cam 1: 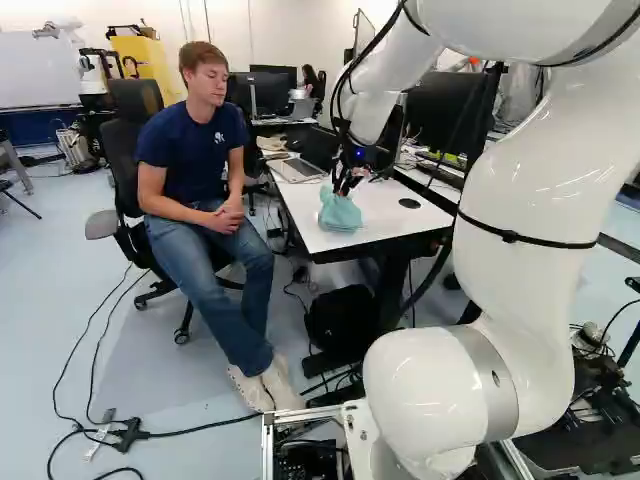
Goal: Clean the table with the green towel
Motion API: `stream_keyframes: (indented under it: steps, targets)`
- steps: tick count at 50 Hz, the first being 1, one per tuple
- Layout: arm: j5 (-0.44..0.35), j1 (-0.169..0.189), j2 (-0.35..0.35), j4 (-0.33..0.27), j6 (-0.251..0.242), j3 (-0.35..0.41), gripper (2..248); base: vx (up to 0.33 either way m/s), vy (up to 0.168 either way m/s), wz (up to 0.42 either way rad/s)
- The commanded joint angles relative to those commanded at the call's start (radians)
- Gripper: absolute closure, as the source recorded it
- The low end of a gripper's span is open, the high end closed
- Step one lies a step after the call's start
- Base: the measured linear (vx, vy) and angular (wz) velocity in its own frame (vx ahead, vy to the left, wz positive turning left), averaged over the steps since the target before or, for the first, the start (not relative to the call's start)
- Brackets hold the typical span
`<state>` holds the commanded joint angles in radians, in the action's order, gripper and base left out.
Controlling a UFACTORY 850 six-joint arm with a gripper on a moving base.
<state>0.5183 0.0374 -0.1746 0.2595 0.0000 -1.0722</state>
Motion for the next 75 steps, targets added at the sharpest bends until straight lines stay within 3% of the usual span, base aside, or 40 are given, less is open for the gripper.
stream_keyframes:
  steps: [17,43,67,75]
  targets:
    - [-0.063,0.0,-0.049,-0.017,0.0,-0.007,219,0.0,0.0,0.0]
    - [-0.069,0.0,-0.124,-0.018,0.0,-0.022,219,0.0,0.0,0.0]
    - [-0.069,0.0,-0.132,-0.018,0.0,-0.024,219,0.0,0.0,0.0]
    - [-0.069,-0.016,-0.136,-0.018,0.0,-0.03,219,0.0,0.0,0.0]
